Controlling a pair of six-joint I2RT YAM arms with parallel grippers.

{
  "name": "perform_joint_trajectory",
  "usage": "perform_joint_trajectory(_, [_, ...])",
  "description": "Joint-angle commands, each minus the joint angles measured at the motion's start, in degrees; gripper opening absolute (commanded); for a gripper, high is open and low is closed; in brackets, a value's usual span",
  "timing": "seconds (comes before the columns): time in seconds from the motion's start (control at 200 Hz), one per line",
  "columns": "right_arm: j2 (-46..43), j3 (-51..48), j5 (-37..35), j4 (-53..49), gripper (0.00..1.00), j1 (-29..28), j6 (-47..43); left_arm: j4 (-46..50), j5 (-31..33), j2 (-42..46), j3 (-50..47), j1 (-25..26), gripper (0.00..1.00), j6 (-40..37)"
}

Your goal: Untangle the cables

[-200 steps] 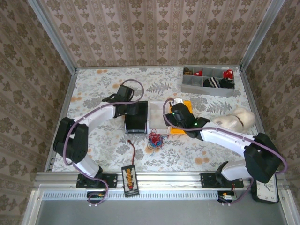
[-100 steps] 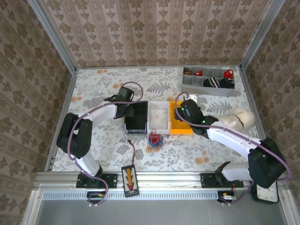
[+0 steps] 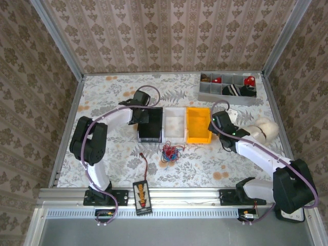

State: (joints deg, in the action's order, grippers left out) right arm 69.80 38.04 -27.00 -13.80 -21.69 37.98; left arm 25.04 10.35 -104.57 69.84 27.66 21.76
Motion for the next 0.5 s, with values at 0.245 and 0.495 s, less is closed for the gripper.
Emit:
perform_joint_trajectory(0.245, [1.54, 0.01, 4.77, 0.35, 0.78, 0.51, 0.21, -1.57, 4.58, -6.16, 9.37, -0.94, 0.04, -0.86])
perform_joint_trajectory(0.495, [2.85, 0.41, 13.39, 6.14, 0.77, -2.42, -6.34, -1.07, 4.79, -9.82, 15.15, -3.26, 0.08, -1.36])
